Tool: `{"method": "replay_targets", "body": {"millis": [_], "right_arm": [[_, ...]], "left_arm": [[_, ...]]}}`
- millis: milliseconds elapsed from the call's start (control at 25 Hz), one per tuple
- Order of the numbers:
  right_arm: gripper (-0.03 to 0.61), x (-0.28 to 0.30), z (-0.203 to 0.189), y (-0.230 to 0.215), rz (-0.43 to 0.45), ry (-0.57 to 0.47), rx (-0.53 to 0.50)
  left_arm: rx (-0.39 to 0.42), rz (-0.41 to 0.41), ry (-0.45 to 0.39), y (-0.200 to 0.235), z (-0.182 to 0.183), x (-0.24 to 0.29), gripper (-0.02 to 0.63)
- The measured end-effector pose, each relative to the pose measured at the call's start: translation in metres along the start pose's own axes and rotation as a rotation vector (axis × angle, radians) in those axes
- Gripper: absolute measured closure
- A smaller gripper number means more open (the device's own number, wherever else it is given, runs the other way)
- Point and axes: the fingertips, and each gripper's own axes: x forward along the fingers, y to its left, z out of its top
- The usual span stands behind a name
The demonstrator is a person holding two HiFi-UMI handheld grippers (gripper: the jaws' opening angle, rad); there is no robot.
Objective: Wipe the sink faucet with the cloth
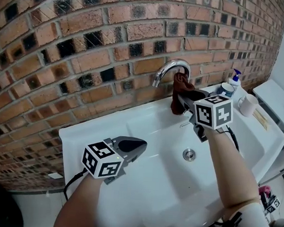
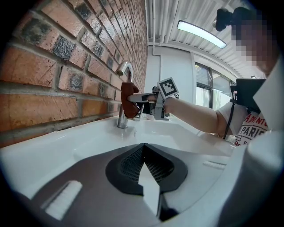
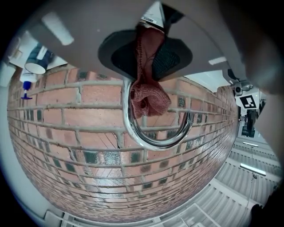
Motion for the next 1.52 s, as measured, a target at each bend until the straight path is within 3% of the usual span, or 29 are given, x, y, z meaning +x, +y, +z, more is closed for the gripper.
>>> {"method": "replay_targets", "body": {"millis": [400,640,1120,1520], "right_arm": [[0.483,-0.007,0.021,0.000,-0.023,-0.030,0.008],[0.485,-0.015,0.057,0.016,-0.019,-0.097,-0.046],[0.486,-0.005,0.062,0.068,0.111,-0.123,-0.054],[0.486,-0.003,0.052,0.077,0.107,-0.097,-0.117]], "left_arm": [[0.000,-0.002,0.003,0.000,-0.001,0.000,0.607],[-0.002,-0.002,0.003,0.000,-0.001,0.000,0.607],[0.001,-0.008,0.007,-0.001,-0.001,0.001,0.607],[0.002,-0.008,0.006,0.000,-0.001,0.000,0.607]]}}
